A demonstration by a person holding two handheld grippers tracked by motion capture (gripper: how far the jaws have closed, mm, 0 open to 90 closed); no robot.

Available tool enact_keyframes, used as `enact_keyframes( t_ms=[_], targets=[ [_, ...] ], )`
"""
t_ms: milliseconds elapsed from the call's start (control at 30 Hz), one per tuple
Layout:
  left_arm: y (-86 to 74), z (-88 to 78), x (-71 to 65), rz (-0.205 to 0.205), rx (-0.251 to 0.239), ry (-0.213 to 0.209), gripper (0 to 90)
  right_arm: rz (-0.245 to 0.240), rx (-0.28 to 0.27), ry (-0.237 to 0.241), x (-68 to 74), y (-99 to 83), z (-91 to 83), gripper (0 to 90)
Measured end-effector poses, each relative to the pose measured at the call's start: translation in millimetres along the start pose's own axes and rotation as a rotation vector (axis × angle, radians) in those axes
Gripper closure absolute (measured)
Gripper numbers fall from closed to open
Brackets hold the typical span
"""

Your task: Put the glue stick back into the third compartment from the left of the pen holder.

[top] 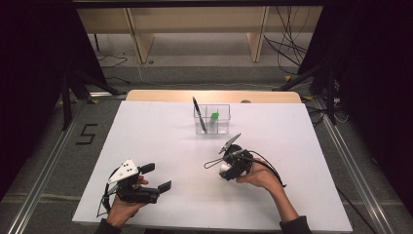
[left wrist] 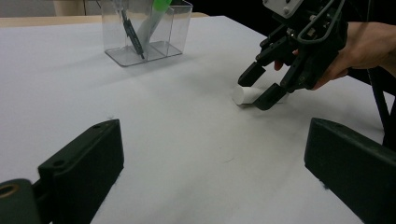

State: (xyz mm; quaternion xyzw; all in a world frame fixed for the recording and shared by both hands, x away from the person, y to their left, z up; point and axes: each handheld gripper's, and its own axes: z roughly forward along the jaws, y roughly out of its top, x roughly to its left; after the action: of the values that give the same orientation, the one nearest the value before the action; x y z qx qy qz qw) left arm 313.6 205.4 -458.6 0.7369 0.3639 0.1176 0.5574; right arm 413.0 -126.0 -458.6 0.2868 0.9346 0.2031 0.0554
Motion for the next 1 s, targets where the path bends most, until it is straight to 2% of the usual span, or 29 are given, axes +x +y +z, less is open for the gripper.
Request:
enact_keyframes(
  t_ms=[467,767,1000],
  targets=[
    [-0.5,0.9,-0.6,0.002,0.004,-0.001,4.2,-0.022,0.018,0.006,-1.7,2.9,7.6,55.7],
    [-0.8,1.2,-0.5,0.003,0.006,0.000,4.2,-0.045,0.051,-0.001,-2.4,6.6,7.2,60.7],
    [-0.7,1.4,-0.3,0.004,0.008,0.000,4.2,-0.057,0.099,-0.003,-2.7,12.7,7.4,65.0]
  ],
)
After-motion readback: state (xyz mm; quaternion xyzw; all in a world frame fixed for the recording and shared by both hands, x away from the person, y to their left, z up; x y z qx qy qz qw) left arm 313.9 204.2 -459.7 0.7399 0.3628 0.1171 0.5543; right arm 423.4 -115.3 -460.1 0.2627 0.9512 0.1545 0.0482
